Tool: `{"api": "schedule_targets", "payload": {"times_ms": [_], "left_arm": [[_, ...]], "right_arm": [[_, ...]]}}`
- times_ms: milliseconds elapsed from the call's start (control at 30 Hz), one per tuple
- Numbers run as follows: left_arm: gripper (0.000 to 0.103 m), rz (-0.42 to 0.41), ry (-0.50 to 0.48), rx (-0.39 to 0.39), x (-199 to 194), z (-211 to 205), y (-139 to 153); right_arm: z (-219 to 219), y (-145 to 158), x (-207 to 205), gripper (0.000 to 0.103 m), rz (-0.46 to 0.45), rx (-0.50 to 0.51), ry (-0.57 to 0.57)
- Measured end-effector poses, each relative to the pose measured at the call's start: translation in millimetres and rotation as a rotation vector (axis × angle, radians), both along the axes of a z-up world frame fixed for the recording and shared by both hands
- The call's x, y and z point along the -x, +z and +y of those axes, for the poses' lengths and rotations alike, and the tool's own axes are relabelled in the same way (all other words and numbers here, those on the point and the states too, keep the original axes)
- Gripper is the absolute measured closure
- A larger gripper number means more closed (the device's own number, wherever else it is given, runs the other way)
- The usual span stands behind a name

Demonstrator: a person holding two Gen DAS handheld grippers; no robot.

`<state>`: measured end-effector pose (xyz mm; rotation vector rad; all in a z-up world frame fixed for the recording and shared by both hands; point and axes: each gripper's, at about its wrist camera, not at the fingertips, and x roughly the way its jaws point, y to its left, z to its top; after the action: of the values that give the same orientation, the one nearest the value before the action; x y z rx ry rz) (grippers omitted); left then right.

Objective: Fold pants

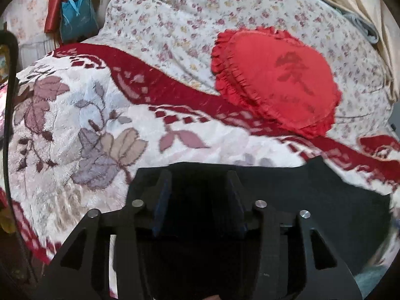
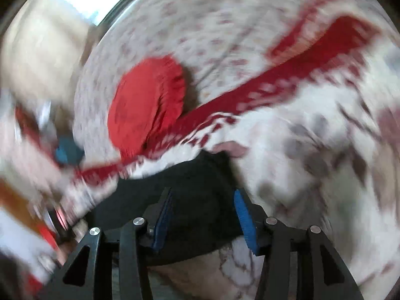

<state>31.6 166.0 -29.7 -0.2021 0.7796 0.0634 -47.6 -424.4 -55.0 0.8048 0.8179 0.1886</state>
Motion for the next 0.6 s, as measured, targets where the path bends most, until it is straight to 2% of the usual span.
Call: {"api": "schedule_targets", "payload": {"times_ms": [133, 333, 433, 533, 600], "left_arm": [[0.058, 0.063, -0.017, 0.101, 7.7, -19.8, 21.7], [0.058, 0.047, -0.067, 0.284, 31.4, -50.6, 48.3], [0.055, 0.045, -0.078, 0.342, 42.0, -64.3, 51.4], [0.054, 0.041, -0.092, 0.345, 46.8, -78.1, 43.9], [0.053, 0.065, -0.098, 0.348, 44.8, -82.7, 31.1]], "right_arm": [[-11.4, -30.1, 13.9, 0.054, 0.084, -0.209, -0.038], [-3.9, -62.7, 7.6, 0.054, 0.129, -0.362, -0.028], [-4.2, -77.5, 1.3, 0.057, 0.077, -0.431, -0.045], [-4.9, -78.7, 4.3, 0.062, 0.021, -0.432, -0.046], [-7.6, -84.0, 12.7, 0.074, -0.006, -0.438, -0.051]]}}
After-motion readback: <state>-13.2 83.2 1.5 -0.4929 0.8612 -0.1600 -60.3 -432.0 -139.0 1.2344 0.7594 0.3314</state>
